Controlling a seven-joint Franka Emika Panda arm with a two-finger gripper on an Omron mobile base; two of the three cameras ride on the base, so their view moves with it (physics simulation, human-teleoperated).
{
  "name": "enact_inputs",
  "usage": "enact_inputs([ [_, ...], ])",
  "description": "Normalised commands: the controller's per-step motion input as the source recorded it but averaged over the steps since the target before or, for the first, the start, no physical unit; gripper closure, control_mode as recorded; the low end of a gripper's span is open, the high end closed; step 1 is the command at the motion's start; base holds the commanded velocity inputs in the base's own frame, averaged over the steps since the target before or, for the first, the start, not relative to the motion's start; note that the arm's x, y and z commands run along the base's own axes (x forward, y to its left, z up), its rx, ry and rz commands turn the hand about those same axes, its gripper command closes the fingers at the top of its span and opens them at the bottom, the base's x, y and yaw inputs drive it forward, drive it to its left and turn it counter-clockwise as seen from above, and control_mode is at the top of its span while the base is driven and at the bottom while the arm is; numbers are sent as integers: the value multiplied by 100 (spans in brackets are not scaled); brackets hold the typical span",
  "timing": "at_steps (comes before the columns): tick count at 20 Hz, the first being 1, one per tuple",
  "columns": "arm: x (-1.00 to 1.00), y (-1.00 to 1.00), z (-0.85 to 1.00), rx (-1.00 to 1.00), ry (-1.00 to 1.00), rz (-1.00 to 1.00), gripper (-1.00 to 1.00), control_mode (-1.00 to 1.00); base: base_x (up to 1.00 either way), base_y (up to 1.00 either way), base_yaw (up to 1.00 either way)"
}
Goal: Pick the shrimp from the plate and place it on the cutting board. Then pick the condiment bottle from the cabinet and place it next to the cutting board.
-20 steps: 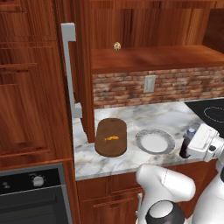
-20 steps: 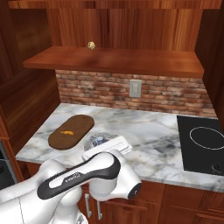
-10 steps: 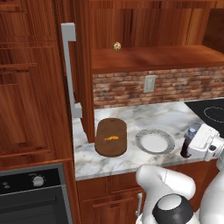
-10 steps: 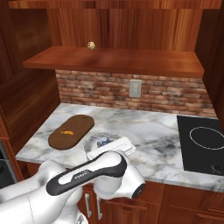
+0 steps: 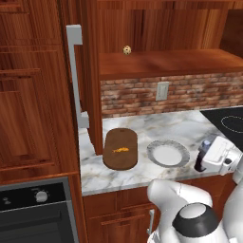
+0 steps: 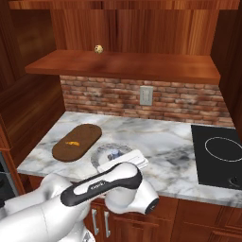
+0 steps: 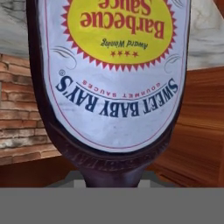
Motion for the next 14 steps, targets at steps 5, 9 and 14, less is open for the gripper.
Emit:
enact_inputs([
  [5, 16, -3, -20, 0, 0, 0, 100, -100, 0, 0, 0],
  [9, 17, -5, -18, -1, 0, 0, 100, -100, 0, 0, 0],
  [14, 15, -11, -15, -1, 0, 0, 100, -100, 0, 0, 0],
])
